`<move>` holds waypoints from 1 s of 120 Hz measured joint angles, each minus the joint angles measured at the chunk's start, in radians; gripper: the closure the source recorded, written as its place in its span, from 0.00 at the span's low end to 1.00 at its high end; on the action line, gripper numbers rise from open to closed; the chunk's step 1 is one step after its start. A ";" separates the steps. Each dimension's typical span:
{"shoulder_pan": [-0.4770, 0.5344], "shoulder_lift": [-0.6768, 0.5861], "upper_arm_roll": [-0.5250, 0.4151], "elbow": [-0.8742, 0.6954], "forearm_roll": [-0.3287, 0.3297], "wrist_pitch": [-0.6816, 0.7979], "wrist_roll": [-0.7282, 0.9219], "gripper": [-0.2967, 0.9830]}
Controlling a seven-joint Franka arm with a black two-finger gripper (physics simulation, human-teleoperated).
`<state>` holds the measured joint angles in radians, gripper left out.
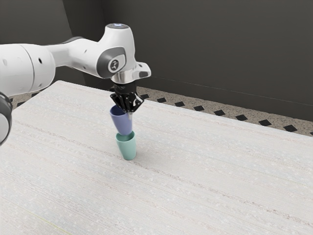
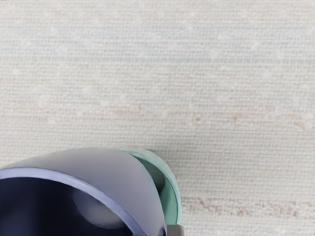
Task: Place the right cup onto the left cup
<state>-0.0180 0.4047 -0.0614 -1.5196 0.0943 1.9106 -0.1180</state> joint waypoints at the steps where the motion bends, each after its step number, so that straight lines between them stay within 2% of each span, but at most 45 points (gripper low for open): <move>1: 0.000 0.000 -0.001 0.000 0.000 0.000 0.001 0.84; 76: 0.001 0.012 -0.001 -0.029 -0.026 -0.013 0.048 0.84; 81: 0.001 0.014 -0.001 -0.029 -0.031 -0.013 0.050 0.81; 102: 0.000 0.008 -0.005 -0.028 -0.044 -0.031 0.044 0.55; 120: -0.001 -0.020 -0.013 -0.027 -0.047 -0.053 0.032 0.43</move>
<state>-0.0185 0.3847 -0.0745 -1.5465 0.0473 1.8576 -0.0856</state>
